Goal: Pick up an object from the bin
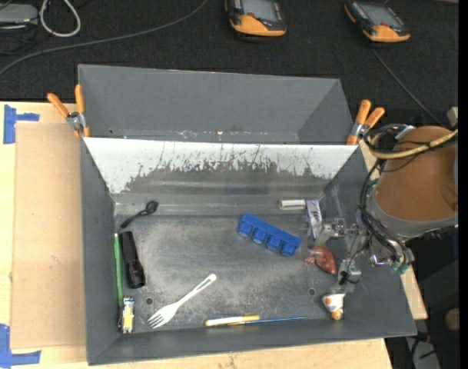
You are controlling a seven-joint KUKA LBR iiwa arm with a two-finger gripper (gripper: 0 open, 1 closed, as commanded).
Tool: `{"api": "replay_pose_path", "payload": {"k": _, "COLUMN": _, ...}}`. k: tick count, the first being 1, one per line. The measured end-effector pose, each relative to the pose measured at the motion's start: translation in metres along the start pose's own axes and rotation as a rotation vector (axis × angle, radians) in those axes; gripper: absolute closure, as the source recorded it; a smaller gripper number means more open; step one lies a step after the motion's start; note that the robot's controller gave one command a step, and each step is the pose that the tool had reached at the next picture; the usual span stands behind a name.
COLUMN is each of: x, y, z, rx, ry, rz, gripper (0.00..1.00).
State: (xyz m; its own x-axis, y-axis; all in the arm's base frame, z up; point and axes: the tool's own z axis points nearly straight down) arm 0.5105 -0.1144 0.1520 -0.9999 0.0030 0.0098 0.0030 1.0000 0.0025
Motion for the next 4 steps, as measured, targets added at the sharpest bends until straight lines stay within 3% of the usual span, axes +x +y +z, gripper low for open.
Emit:
{"api": "replay_pose_path", "payload": {"k": 1, "x": -0.002, "y": 0.000, "z": -0.004, "rx": 0.001, "ry": -0.008, "rz": -0.004, "gripper": 0.00}}
{"api": "replay_pose_path", "payload": {"k": 2, "x": -0.008, "y": -0.007, "z": 0.016, "rx": 0.002, "ry": -0.018, "rz": 0.023, "gripper": 0.00}}
{"api": "replay_pose_path", "payload": {"k": 3, "x": -0.020, "y": 0.000, "z": 0.014, "rx": -0.001, "ry": -0.005, "rz": 0.084, "gripper": 0.00}}
{"api": "replay_pose_path", "payload": {"k": 4, "x": -0.020, "y": -0.027, "z": 0.058, "rx": 0.001, "ry": -0.012, "rz": 0.199, "gripper": 0.00}}
